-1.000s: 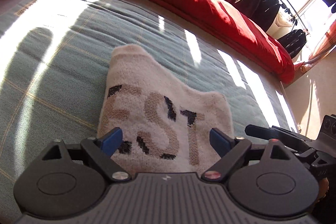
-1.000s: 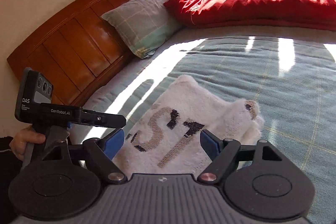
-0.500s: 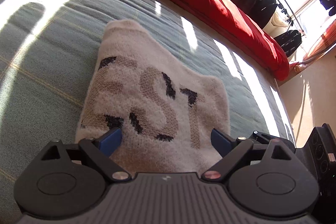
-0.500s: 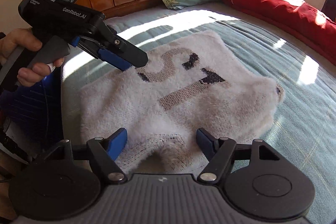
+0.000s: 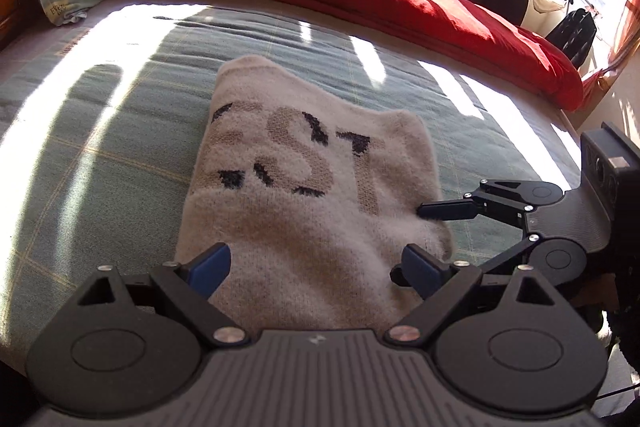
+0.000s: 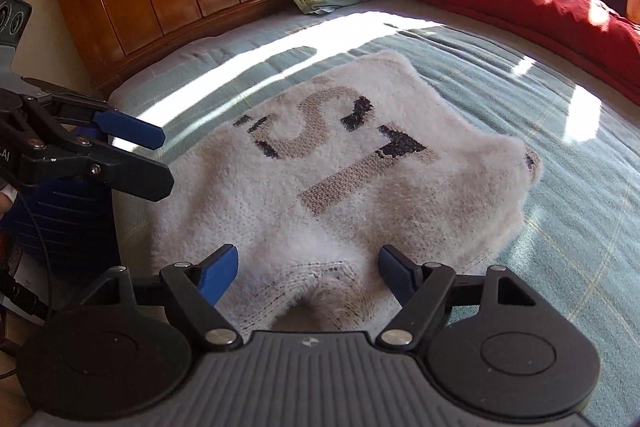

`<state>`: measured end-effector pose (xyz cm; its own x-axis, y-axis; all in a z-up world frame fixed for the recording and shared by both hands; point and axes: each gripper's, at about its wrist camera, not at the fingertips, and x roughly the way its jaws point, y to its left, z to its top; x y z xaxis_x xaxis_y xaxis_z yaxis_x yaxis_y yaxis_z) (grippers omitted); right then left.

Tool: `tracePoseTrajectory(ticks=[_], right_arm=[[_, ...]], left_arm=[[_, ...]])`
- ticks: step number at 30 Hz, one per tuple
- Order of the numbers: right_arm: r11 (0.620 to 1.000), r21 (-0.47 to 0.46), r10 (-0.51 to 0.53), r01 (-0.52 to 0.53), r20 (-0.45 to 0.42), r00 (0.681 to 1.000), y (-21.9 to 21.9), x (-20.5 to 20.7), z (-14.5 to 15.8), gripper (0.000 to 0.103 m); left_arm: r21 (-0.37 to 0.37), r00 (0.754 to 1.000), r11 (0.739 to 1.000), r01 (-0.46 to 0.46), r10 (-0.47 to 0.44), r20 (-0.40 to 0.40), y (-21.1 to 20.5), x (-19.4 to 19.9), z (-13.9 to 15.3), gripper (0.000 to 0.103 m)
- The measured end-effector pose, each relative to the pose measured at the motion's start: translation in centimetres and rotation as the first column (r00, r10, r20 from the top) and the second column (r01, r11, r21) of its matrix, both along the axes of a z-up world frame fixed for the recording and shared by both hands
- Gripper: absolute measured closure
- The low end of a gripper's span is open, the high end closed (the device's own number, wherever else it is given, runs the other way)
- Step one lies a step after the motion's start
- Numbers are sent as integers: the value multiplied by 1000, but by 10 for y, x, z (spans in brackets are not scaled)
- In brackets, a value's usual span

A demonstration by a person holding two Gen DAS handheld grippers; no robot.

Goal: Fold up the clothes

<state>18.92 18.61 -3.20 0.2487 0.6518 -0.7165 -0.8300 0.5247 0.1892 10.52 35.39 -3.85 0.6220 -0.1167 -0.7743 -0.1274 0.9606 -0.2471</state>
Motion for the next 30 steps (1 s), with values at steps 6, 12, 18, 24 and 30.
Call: tracePoseTrajectory(ticks=[6, 12, 18, 24, 30], right_arm=[[1000, -6, -1, 1, 4, 1000, 2, -2, 1, 19], [999, 22, -35, 35, -32, 999, -1, 3, 12, 19], [995, 44, -89, 90, -9, 996, -5, 19, 20, 19], [993, 1, -115, 115, 11, 993, 1, 43, 9, 19], [991, -28, -127, 128, 30, 991, 2, 54, 4, 20]], left_arm=[[101, 995, 994, -39, 48, -88, -5, -3, -19, 11], [183, 999, 982, -40, 44, -17, -17, -8, 3, 11], [181, 999, 983, -38, 39, -7, -27, -6, 7, 11], [189, 1000, 982, -26, 28, -6, -32, -3, 7, 11], [194, 1000, 981, -20, 22, -9, -34, -1, 6, 11]])
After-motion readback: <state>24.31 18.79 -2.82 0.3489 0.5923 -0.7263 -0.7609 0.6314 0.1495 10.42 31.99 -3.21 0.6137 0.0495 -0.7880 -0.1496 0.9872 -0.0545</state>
